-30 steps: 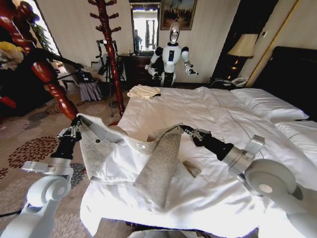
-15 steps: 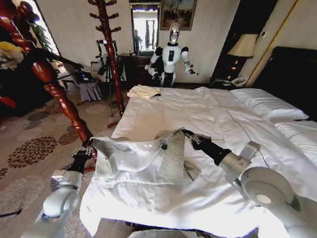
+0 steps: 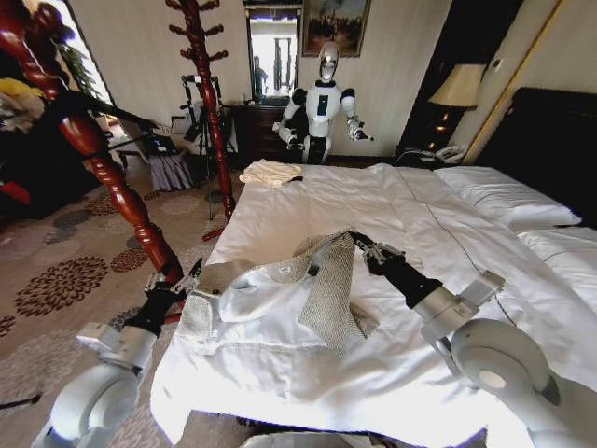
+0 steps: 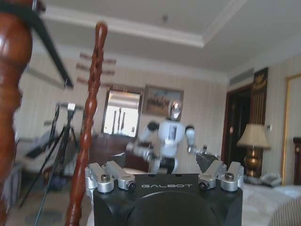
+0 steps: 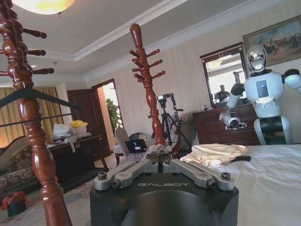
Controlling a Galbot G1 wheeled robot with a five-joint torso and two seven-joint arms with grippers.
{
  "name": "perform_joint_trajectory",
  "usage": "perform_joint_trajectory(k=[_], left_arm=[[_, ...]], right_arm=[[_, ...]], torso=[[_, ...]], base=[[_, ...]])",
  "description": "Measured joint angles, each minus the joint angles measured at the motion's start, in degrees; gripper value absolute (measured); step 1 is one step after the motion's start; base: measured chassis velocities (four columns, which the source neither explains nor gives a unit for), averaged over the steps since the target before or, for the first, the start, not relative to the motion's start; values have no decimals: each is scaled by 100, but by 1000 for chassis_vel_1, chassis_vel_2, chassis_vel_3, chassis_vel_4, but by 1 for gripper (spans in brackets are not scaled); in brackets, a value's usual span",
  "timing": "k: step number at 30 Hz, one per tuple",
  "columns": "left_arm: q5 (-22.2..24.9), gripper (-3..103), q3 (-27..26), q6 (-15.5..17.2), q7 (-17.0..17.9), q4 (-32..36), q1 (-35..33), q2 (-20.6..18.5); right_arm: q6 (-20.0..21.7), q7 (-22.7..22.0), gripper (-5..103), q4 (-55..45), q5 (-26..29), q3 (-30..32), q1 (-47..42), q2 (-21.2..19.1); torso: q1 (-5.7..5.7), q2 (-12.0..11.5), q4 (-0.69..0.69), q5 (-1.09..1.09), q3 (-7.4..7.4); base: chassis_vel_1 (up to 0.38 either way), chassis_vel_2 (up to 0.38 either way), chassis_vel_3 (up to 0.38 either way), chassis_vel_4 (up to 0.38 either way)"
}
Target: Pick up the clothes from the bed and hang them on the clothes hanger.
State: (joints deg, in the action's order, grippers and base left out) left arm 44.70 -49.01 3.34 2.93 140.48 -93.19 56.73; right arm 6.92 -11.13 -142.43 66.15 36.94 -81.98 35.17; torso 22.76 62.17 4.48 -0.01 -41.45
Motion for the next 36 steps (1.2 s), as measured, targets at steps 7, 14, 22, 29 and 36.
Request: perform_joint_trajectory(k=[7,14,22,29,36], left_arm=[[981,100,-2158,754,1052,327,262,-1444],[2125,100,-3084,848,1349,-892,804,-2731],[2387,100,-2732,1215,1322,-2276,1649,-3565],[2890,100,-2457,1801,817,-3170,2464,-4527],[3050,100,-2679,2571,237,-3900,2208,-4948]], right_arm=[[-92,147,0,30,-156,-64,52,-2],[-173,220,0,119,-328,-74,58,98],[-251,231,0,126,-453,-34,16,103],[-286,235,0,87,-530,-32,-49,181],[-335,249,0,-9,-528,45,-103,205]], torso=[[0,0,-2,-1,0],[1,0,-1,-3,-1],[1,0,-4,-3,-1],[1,0,-1,3,-1],[0,0,-1,1,0]], base=[[0,0,0,0],[0,0,0,0],[0,0,0,0],[0,0,0,0],[0,0,0,0]])
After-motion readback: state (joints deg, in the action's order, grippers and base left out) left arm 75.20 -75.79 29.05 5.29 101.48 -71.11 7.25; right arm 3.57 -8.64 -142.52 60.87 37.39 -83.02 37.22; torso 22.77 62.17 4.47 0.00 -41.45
